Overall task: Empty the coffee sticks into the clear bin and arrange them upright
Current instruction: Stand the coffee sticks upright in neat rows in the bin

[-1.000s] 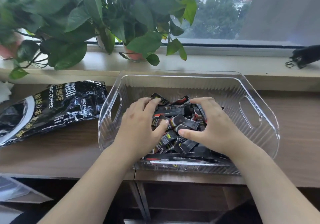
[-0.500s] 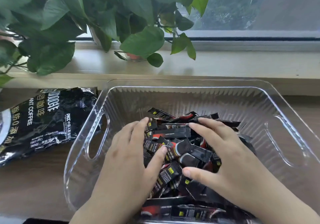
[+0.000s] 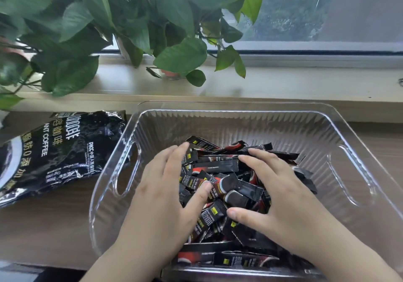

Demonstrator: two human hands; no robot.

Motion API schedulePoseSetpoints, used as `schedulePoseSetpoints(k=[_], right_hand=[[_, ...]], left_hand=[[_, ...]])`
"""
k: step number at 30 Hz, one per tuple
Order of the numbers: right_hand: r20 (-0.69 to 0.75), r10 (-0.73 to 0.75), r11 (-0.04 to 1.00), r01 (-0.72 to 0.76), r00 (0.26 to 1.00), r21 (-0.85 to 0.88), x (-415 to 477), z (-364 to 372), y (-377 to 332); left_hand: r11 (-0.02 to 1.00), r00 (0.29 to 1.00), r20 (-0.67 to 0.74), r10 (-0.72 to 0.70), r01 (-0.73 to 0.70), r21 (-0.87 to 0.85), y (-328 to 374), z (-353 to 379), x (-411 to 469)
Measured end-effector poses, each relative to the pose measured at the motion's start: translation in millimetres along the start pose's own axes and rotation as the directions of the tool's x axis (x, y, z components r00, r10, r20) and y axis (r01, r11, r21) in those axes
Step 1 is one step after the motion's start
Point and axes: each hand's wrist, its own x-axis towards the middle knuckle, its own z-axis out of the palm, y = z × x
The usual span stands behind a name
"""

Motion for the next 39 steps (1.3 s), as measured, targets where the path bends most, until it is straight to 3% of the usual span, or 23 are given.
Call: schedulePoseSetpoints(k=[9, 15, 19, 25, 33, 39], right_hand=[[-0.082, -0.034, 0.997, 0.040, 0.996, 0.071, -2.9, -2.9, -5.9], [-0.093, -0.116, 0.992, 0.112, 0.989, -0.050, 2.6, -23.8, -16.3], [0.084, -0.169, 0.983, 0.174, 0.982, -0.056, 24.8, -32.0, -42.9], [0.262, -0.240, 0.959, 0.270, 0.935, -0.082, 78.2, 5.1, -62.9], [0.305, -0.086, 0.942, 0.177, 0.949, -0.286, 63.5, 7.4, -32.7], [0.265, 0.053, 0.952, 0.032, 0.963, -0.305, 38.4, -25.7, -14.2]], left_hand=[[0.912, 0.945, 0.172, 0.280, -0.317, 0.260, 9.9, -82.2, 15.8], [0.974, 0.982, 0.113, 0.154, -0.170, 0.149, -11.3, -84.1, 23.0], [0.988, 0.994, 0.040, 0.099, -0.103, 0.113, -14.0, -79.2, 13.5], [0.975, 0.995, 0.023, 0.098, -0.100, 0.196, -14.1, -76.1, 11.6], [0.909, 0.990, 0.108, 0.090, -0.125, 0.397, -16.6, -74.0, 14.8], [0.898, 0.990, 0.098, 0.104, -0.136, 0.419, -16.1, -73.8, 14.0]])
